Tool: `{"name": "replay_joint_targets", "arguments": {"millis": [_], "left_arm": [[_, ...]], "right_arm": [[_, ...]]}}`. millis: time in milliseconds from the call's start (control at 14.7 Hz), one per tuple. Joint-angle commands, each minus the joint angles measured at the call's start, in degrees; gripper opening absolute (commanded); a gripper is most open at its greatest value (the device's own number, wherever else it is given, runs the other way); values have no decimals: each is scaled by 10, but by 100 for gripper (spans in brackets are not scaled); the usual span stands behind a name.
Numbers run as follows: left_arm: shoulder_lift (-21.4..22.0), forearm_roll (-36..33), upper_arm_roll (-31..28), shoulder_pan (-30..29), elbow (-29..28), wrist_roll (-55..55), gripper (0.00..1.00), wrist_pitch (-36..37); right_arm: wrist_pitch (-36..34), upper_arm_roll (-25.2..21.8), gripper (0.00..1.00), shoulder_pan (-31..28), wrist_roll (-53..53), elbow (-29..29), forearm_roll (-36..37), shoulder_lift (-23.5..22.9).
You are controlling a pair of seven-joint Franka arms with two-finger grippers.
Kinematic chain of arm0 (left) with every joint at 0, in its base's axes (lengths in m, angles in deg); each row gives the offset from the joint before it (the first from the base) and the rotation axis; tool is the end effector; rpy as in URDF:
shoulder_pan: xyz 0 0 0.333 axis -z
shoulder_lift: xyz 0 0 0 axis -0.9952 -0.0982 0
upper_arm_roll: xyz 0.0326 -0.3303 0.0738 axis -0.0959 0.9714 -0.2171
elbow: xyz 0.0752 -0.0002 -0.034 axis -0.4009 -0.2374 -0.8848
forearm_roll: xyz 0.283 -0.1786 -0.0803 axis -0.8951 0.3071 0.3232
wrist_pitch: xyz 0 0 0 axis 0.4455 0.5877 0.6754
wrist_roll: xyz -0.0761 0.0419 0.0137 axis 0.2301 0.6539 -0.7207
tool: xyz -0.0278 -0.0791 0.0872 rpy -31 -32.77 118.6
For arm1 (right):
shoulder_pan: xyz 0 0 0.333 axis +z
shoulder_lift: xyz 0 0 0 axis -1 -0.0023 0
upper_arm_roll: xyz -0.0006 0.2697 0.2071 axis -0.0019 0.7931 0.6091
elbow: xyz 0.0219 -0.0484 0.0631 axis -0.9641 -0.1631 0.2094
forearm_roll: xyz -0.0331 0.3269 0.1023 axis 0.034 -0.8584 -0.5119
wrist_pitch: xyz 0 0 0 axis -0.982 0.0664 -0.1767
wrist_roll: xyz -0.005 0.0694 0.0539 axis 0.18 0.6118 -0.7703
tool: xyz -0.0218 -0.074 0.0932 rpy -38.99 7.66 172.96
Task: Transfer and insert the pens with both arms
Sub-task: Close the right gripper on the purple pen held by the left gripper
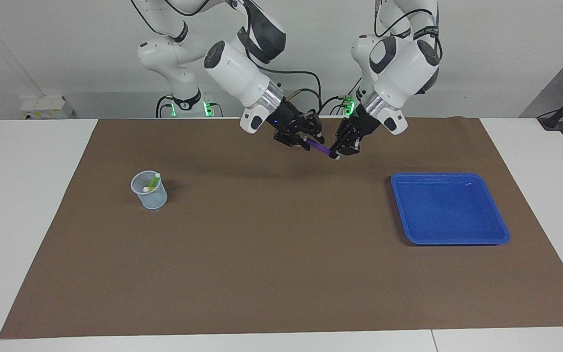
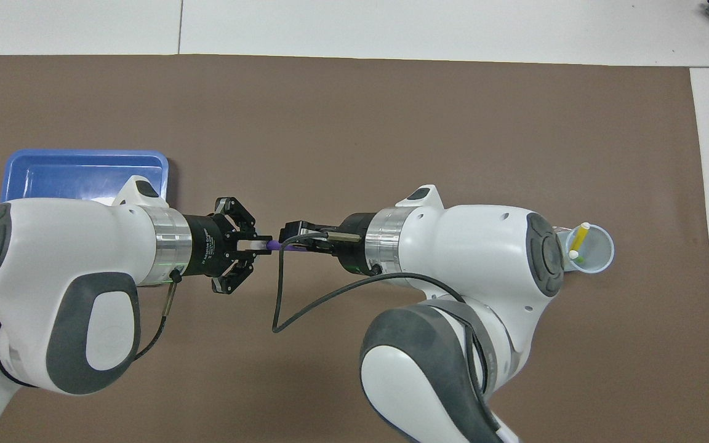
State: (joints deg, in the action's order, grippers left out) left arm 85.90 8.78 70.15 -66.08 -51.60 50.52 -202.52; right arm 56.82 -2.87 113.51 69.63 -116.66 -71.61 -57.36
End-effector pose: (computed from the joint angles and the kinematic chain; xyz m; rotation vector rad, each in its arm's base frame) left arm 0.4326 -0.2161 0.5205 2.0241 1.7697 -0.3917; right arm 0.4674 0.3455 0.5329 -2.3669 0.2018 -0.0977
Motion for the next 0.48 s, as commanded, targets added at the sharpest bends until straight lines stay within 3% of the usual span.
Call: {"name": "replay_joint_targets", "arguments": {"millis": [0,136,204,407], "left_arm": [[10,-14,0,-8,2,7,0,17],[10,-14,0,-9,2,7,0,17],[10,-14,0,-9,2,7,0,17],[10,-14,0,-9,2,8,0,17]], "right_arm": [[-9,3,27,-6,20,-4,-16,5],[-9,3,6,-6,20,-6,-16,6],[-8,3,0,-6,20,-7,-18,6],[-4,4,0,-4,39,-6,-48,6]]}}
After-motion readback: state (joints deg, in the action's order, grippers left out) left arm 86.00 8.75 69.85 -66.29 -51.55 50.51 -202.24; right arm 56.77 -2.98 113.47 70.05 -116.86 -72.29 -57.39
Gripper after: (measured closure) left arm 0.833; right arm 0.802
